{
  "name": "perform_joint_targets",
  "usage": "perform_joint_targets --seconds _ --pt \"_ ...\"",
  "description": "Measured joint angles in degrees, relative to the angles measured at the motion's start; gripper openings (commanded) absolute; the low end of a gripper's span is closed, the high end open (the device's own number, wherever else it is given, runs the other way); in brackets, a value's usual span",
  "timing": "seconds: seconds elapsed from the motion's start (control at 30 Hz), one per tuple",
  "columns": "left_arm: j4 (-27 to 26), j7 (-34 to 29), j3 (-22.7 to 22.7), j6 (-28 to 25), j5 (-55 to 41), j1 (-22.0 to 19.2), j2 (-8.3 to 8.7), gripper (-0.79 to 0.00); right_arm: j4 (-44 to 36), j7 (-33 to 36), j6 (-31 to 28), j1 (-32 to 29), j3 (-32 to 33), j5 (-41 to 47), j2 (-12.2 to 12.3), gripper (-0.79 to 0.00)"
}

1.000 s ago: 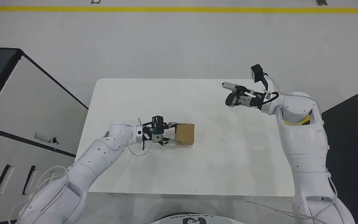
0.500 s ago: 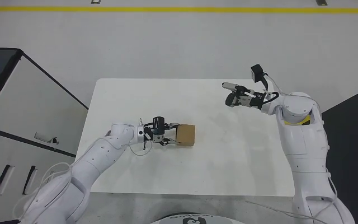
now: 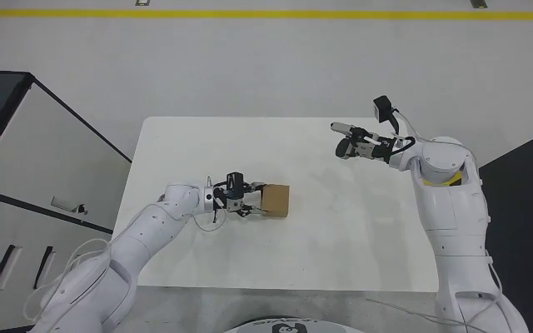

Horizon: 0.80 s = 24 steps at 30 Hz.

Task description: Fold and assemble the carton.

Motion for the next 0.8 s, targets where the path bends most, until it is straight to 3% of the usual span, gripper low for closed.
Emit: perform_joint_targets --seconds 0.47,0.8 --pt "0.4 3.9 1.1 0.6 1.3 -0.7 0.80 0.000 0.0 0.0 0.0 0.0 0.0 0.0 0.0 0.000" --pt "-3.6 4.8 0.0 1.5 0.8 0.1 4.88 0.000 0.0 0.0 0.0 0.0 0.0 0.0 0.0 0.000"
